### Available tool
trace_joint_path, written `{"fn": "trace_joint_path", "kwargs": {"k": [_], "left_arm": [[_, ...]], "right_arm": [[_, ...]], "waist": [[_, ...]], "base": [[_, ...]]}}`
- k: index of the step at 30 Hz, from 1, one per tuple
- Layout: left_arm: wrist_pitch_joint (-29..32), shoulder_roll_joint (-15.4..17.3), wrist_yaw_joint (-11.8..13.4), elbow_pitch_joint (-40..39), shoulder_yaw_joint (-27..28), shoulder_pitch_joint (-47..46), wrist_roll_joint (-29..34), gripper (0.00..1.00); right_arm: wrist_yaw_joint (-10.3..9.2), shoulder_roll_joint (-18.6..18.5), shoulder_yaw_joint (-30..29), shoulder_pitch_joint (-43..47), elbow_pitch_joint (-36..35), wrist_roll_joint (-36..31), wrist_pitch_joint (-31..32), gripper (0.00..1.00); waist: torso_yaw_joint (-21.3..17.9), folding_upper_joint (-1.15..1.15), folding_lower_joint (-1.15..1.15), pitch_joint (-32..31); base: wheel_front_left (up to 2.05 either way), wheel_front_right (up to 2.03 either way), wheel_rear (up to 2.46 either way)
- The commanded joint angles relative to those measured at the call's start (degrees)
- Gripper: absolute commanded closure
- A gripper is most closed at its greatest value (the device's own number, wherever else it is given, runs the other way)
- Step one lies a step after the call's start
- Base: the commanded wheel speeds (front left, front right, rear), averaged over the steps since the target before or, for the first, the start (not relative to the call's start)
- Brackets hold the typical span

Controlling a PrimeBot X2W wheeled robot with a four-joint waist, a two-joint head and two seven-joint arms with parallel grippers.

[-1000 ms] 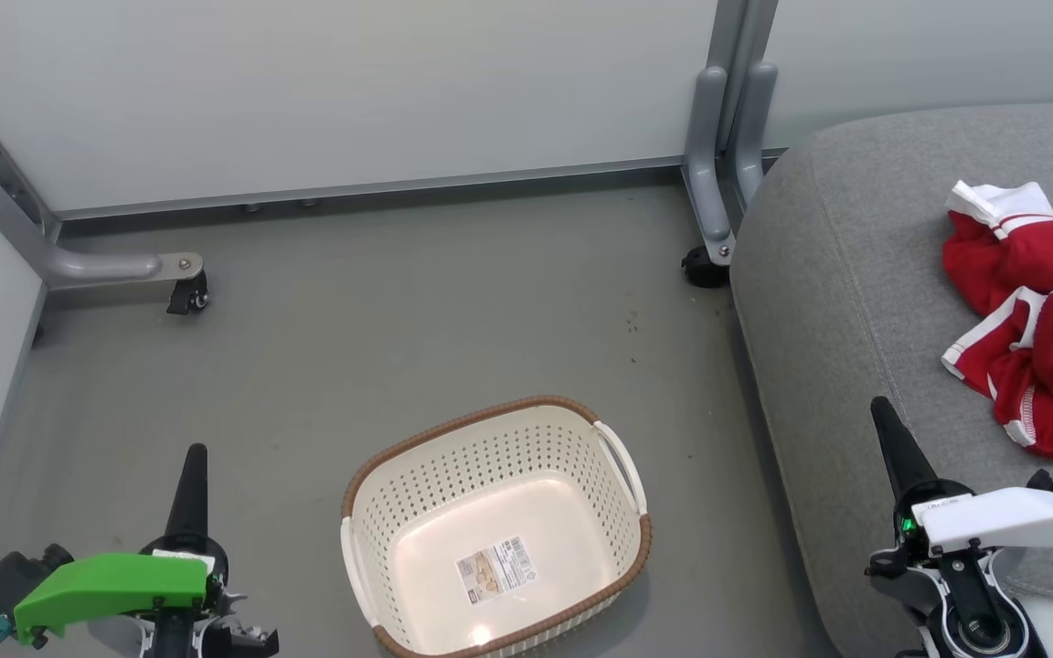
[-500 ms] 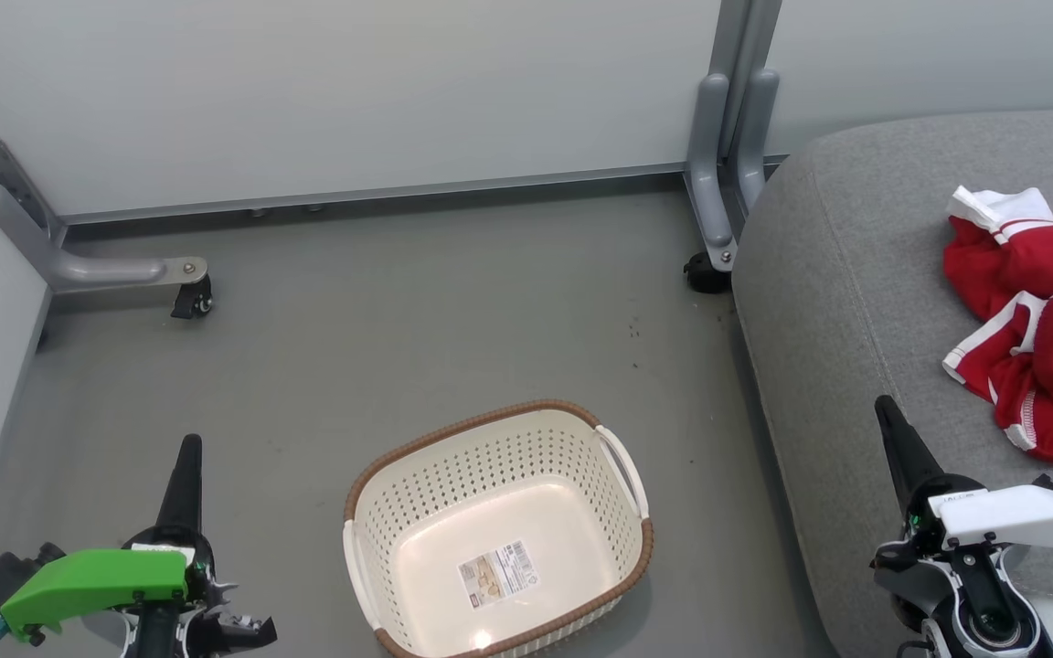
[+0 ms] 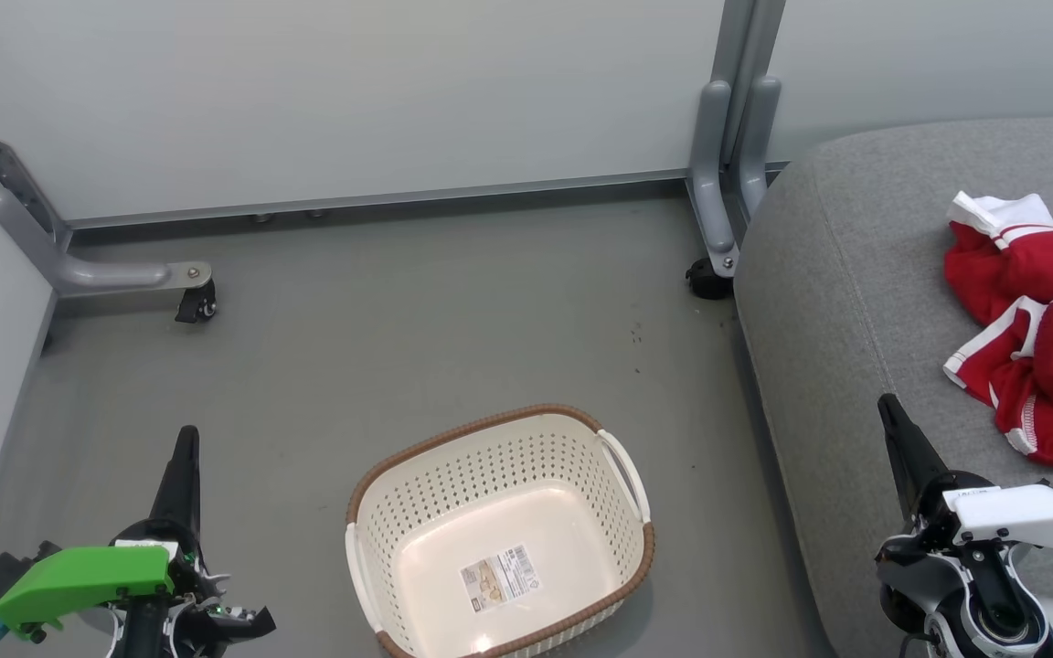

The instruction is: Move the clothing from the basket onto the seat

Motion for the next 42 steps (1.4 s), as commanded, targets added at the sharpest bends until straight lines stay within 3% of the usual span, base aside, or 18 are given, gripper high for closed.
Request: {"fn": "trace_joint_path", "kwargs": {"k": [1, 10, 42], "left_arm": [[0.38, 0.06, -0.29, 0.13, 0.44, -0.95, -1.26, 1.00], [1.23, -0.01, -0.71, 0.37, 0.86, -1.33, -4.76, 1.00], [1.29, -0.03, -0.69, 0.33, 0.85, -1.18, -4.47, 1.00]], "right_arm": [[0.02, -0.11, -0.32, -0.98, 0.27, 1.25, 0.40, 1.00], [0.02, -0.02, -0.80, -1.25, 1.02, 4.63, 1.01, 1.00], [0.02, 0.63, -1.55, -1.20, 1.02, 3.55, 1.66, 1.00]], "waist": [[0.03, 0.00, 0.00, -0.05], [0.17, 0.00, 0.00, -0.39], [0.17, 0.00, 0.00, -0.39]], "base": [[0.00, 0.00, 0.00], [0.00, 0.00, 0.00], [0.00, 0.00, 0.00]]}}
